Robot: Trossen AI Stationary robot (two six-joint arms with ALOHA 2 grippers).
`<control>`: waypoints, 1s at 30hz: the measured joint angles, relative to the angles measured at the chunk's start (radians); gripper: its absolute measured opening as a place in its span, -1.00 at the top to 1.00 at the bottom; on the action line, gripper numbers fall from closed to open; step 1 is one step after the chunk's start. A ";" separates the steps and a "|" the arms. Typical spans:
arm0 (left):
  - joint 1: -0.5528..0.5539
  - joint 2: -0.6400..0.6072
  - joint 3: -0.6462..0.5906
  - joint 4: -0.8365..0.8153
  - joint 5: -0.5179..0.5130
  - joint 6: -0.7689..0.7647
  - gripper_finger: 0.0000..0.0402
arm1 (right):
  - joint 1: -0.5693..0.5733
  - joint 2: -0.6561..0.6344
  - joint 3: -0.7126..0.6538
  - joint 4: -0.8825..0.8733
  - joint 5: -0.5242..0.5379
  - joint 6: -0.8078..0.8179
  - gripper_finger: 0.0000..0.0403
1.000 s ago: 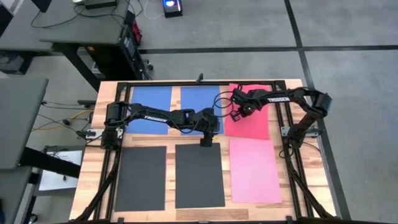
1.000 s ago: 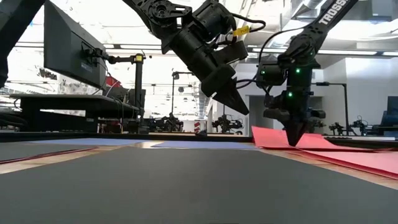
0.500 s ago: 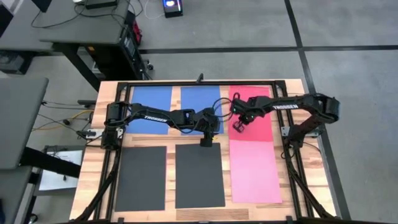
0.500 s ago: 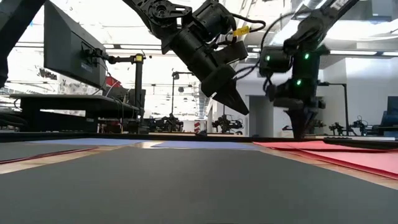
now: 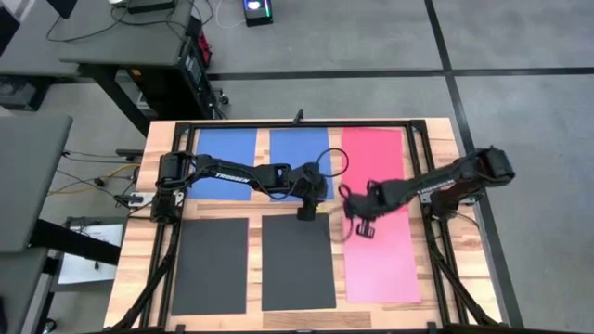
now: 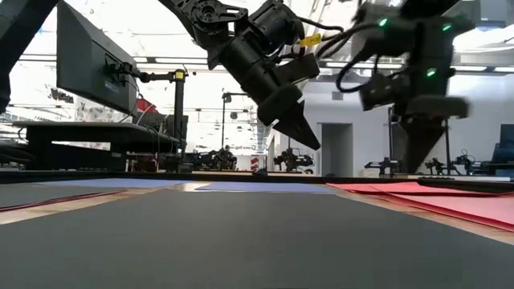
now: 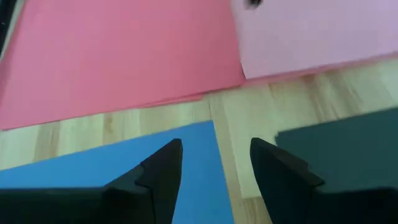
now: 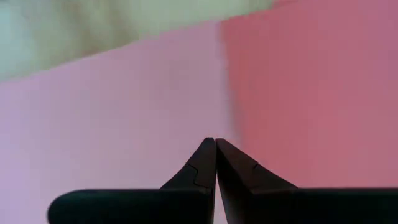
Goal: Organize paper
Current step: Adjust the stacked colored papers
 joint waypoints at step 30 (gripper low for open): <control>0.055 -0.237 -0.011 -0.067 0.034 0.027 0.14 | 0.488 0.071 -0.138 0.351 -0.006 0.582 1.00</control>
